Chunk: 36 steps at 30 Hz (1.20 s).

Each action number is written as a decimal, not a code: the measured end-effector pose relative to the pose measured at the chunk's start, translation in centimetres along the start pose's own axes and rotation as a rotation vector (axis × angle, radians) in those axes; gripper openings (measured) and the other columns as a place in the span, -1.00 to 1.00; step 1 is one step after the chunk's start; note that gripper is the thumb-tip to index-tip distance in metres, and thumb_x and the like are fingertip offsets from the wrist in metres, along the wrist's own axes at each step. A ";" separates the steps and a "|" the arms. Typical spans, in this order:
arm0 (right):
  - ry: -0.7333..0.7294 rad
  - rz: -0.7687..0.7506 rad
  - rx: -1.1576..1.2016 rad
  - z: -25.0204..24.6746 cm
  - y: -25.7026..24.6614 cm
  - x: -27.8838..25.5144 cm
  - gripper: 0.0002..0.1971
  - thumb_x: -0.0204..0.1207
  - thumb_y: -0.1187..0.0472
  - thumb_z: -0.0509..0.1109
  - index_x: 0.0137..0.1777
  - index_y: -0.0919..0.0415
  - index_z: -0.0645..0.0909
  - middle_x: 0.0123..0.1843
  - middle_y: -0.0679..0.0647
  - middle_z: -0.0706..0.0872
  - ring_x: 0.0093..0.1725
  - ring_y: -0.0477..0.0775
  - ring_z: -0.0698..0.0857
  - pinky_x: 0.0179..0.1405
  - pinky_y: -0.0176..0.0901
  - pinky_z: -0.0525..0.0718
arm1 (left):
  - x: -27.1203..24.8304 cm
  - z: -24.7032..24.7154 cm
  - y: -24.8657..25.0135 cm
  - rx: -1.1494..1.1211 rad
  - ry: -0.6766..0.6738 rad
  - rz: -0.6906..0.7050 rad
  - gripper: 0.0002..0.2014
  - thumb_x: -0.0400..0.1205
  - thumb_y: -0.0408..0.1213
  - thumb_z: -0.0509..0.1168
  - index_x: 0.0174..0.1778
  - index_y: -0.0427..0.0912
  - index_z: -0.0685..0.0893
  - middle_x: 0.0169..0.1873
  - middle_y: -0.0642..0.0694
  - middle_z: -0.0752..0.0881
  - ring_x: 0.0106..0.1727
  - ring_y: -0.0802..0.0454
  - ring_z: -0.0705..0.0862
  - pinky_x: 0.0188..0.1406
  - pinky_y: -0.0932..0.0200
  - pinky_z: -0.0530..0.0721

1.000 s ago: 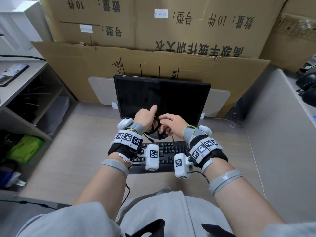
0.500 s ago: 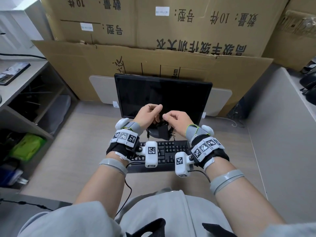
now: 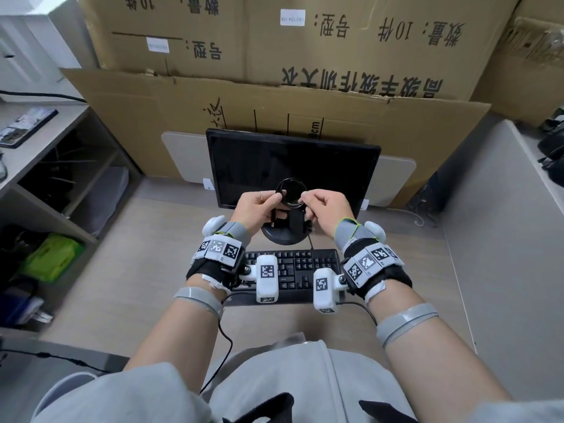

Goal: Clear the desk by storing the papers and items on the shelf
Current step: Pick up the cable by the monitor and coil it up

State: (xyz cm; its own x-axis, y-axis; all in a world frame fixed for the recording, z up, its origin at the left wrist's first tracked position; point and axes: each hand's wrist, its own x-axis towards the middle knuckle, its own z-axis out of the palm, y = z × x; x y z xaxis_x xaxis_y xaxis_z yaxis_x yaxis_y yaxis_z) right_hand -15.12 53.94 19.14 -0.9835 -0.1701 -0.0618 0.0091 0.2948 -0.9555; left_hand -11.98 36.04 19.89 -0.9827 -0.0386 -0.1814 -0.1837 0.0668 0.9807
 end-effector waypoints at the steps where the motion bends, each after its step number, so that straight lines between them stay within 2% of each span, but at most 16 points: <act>1: -0.024 -0.016 -0.016 0.1 -0.1 -0.1 -0.74 0.61 0.04 0.34 -0.20 0.12 0.77 -0.50 -0.01 0.67 -0.50 -0.06 0.52 -0.28 -0.19 0.60 | 0.1 0.0 0.2 0.029 0.011 0.008 -0.77 0.74 -0.24 0.23 0.10 -0.19 0.79 -0.05 -0.20 0.85 -0.02 -0.13 0.83 0.14 -0.07 0.77; 3: -0.050 -0.039 -0.056 0.3 -0.2 -0.3 -0.74 0.60 0.03 0.34 -0.22 0.09 0.77 -0.47 0.02 0.73 -0.50 -0.06 0.55 -0.23 -0.18 0.65 | 0.5 0.1 0.6 0.122 0.037 0.008 -0.76 0.73 -0.22 0.18 0.05 -0.10 0.78 -0.04 -0.08 0.86 0.08 -0.12 0.82 0.22 -0.14 0.73; 5: -0.050 -0.059 -0.102 0.4 -0.5 -0.4 -0.73 0.60 0.02 0.34 -0.24 0.07 0.78 -0.46 0.02 0.75 -0.50 -0.10 0.58 -0.19 -0.15 0.68 | 0.9 0.2 0.8 0.213 0.024 -0.025 -0.78 0.64 -0.16 0.16 -0.07 0.01 0.74 -0.07 0.03 0.86 0.09 -0.04 0.81 0.26 -0.16 0.70; 7: -0.044 -0.070 -0.153 0.3 -0.7 -0.5 -0.73 0.60 0.02 0.34 -0.25 0.06 0.78 -0.46 0.00 0.76 -0.52 -0.17 0.59 -0.16 -0.15 0.69 | 1.6 0.2 0.7 0.226 -0.013 -0.067 -0.79 0.48 -0.15 0.17 -0.17 -0.01 0.72 -0.08 0.02 0.84 0.07 -0.07 0.79 0.29 -0.22 0.67; 9: -0.043 -0.088 -0.221 0.1 -0.8 -0.5 -0.72 0.60 0.00 0.33 -0.26 0.07 0.77 -0.46 -0.02 0.76 -0.53 -0.22 0.57 -0.19 -0.11 0.70 | 1.5 0.7 1.1 0.099 -0.039 -0.120 -0.79 0.33 -0.12 0.27 -0.20 -0.09 0.69 -0.07 -0.11 0.78 0.04 -0.10 0.72 0.35 -0.30 0.61; 12: -0.063 -0.142 -0.411 0.0 -1.1 -0.3 -0.67 0.57 -0.07 0.28 -0.30 0.06 0.73 -0.46 -0.05 0.76 -0.46 -0.13 0.64 -0.18 -0.03 0.72 | 1.2 1.5 1.1 0.051 -0.097 -0.153 -0.55 0.30 0.18 0.42 -0.16 -0.14 0.65 -0.12 -0.25 0.74 0.02 -0.17 0.74 0.36 -0.32 0.59; 14: -0.091 -0.149 -0.529 0.1 -1.8 -0.4 -0.65 0.55 -0.08 0.26 -0.42 -0.03 0.67 -0.47 -0.09 0.75 -0.37 -0.07 0.70 -0.15 -0.04 0.70 | 1.1 1.8 0.6 0.108 -0.113 -0.122 -0.42 0.37 0.40 0.37 -0.18 -0.13 0.65 -0.16 -0.29 0.80 -0.02 -0.21 0.79 0.31 -0.31 0.64; 16: -0.093 -0.163 -0.677 0.1 -2.6 -0.6 -0.61 0.54 -0.10 0.23 -0.46 0.02 0.61 -0.42 -0.10 0.74 -0.32 -0.03 0.69 -0.20 -0.07 0.64 | 0.7 2.1 0.6 0.117 -0.087 -0.078 -0.52 0.49 0.30 0.30 -0.23 -0.12 0.61 -0.28 -0.18 0.77 -0.12 -0.08 0.74 0.28 -0.30 0.65; 18: -0.070 -0.198 -0.840 0.1 -3.4 -0.8 -0.60 0.57 -0.11 0.21 -0.44 0.05 0.56 -0.39 -0.08 0.72 -0.27 -0.01 0.66 -0.25 -0.10 0.57 | 0.4 2.3 0.7 0.050 -0.074 -0.058 -0.62 0.60 0.14 0.27 -0.25 -0.14 0.56 -0.31 -0.10 0.71 -0.13 -0.04 0.69 0.31 -0.32 0.63; 21: -0.066 -0.235 -0.946 0.1 -3.9 -0.9 -0.58 0.58 -0.15 0.20 -0.46 0.03 0.49 -0.35 -0.07 0.69 -0.22 0.02 0.67 -0.22 -0.05 0.63 | 0.3 2.4 0.4 0.032 -0.041 -0.037 -0.58 0.55 0.14 0.24 -0.21 -0.23 0.58 -0.22 -0.25 0.69 -0.10 -0.15 0.70 0.27 -0.36 0.64; 23: -0.072 -0.223 -0.943 0.2 -3.9 -0.8 -0.61 0.53 -0.17 0.22 -0.45 -0.01 0.54 -0.35 -0.08 0.74 -0.20 0.02 0.71 -0.23 -0.04 0.65 | 0.6 2.6 -0.1 0.088 -0.023 -0.018 -0.58 0.56 0.08 0.18 -0.22 -0.24 0.66 -0.26 -0.34 0.74 -0.11 -0.27 0.73 0.22 -0.40 0.65; 25: -0.081 -0.202 -0.907 0.2 -3.8 -0.9 -0.70 0.47 -0.19 0.26 -0.31 -0.08 0.69 -0.37 -0.10 0.78 -0.18 -0.03 0.75 -0.22 -0.07 0.68 | 0.5 2.6 -0.2 0.125 -0.011 0.004 -0.63 0.58 0.05 0.14 -0.24 -0.10 0.75 -0.28 -0.36 0.77 -0.10 -0.32 0.75 0.19 -0.40 0.65; 27: -0.081 -0.175 -0.799 0.1 -3.5 -1.1 -0.74 0.42 -0.27 0.30 -0.16 -0.23 0.77 -0.37 -0.16 0.81 -0.17 -0.11 0.76 -0.14 -0.09 0.71 | 0.8 2.5 -0.4 0.128 0.025 0.024 -0.65 0.59 0.04 0.14 -0.24 -0.03 0.77 -0.25 -0.23 0.81 -0.10 -0.21 0.76 0.21 -0.37 0.65; 29: -0.053 -0.159 -0.666 0.0 -3.2 -1.6 -0.75 0.40 -0.29 0.30 -0.13 -0.31 0.78 -0.43 -0.22 0.79 -0.20 -0.20 0.75 -0.11 -0.11 0.73 | 0.9 2.5 -0.1 0.145 0.050 0.031 -0.66 0.58 0.05 0.14 -0.26 -0.02 0.75 -0.18 -0.13 0.84 -0.04 -0.13 0.78 0.23 -0.31 0.66; 33: 0.056 -0.110 -0.463 0.1 -3.2 -2.1 -0.67 0.46 -0.19 0.24 -0.37 -0.17 0.76 -0.51 -0.23 0.75 -0.30 -0.21 0.74 -0.16 -0.11 0.74 | 1.1 3.4 1.0 0.206 0.084 0.060 -0.66 0.56 0.04 0.12 -0.28 -0.05 0.71 -0.18 -0.20 0.82 -0.03 -0.21 0.76 0.14 -0.28 0.68; 36: 0.252 -0.025 -0.274 -0.1 -3.0 -1.8 -0.64 0.48 -0.12 0.26 -0.41 0.09 0.63 -0.59 -0.05 0.72 -0.54 -0.07 0.69 -0.37 -0.09 0.74 | 1.5 3.7 0.7 0.177 0.113 0.045 -0.67 0.55 0.04 0.12 -0.31 0.00 0.72 -0.14 -0.11 0.84 0.00 -0.12 0.79 0.20 -0.24 0.68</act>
State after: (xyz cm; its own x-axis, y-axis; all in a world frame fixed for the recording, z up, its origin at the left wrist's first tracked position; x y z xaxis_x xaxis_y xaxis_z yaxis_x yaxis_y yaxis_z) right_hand -13.44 53.42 22.14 -0.9968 0.0459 0.0660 -0.0308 0.5398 -0.8412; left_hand -13.68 39.71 20.03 -0.9826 -0.1425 -0.1191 -0.1516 0.2445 0.9577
